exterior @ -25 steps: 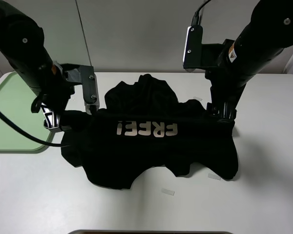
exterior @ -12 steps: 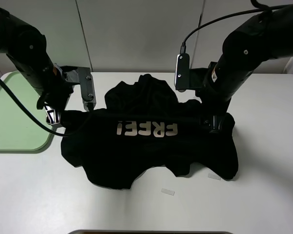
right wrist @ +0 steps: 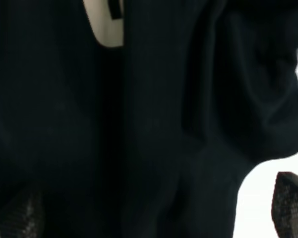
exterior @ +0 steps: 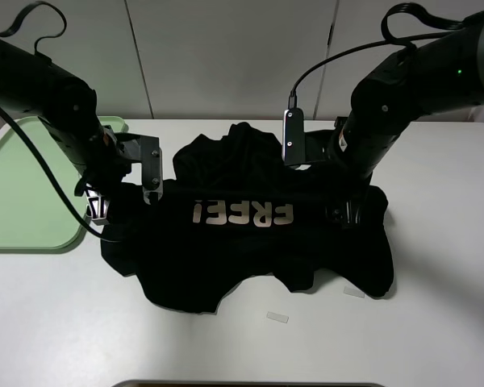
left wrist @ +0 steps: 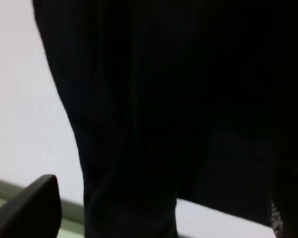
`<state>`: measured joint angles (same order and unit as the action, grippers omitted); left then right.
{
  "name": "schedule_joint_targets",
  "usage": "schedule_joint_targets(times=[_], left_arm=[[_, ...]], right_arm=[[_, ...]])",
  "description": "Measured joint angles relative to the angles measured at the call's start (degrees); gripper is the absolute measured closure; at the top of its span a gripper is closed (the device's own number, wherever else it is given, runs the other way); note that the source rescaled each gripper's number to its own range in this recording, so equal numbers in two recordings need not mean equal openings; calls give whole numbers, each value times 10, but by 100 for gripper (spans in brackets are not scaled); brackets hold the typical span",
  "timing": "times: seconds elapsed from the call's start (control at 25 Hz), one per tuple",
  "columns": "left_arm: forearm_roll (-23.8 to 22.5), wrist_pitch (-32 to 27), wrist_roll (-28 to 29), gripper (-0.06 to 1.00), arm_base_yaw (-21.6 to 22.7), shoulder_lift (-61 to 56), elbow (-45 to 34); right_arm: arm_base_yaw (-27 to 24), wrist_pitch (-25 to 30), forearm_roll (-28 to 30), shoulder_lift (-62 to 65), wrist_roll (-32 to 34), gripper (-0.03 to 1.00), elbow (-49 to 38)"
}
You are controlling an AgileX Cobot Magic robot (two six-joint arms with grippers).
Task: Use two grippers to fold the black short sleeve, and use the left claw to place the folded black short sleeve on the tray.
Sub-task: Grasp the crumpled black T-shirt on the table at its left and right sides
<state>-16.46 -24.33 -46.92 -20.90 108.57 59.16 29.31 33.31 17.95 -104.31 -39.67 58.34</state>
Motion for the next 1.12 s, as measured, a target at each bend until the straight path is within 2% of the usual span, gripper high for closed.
schedule_joint_targets(times=[0.2,0.36,0.68,1.12], left_arm=[[-2,6,-2,14,0,35,36],[10,7,-3,14,0,41,43],[18,6,-4,14,0,41,44],[21,9,-3,14,0,41,44]], right_arm=[[-11,-6,4,-17,0,-3,0],[-52,-23,7,-22,-4,-3,0],[-130,-26,-22,-30,-78,-3,0],[-138,-56,-73,-65,-121,-3,0]])
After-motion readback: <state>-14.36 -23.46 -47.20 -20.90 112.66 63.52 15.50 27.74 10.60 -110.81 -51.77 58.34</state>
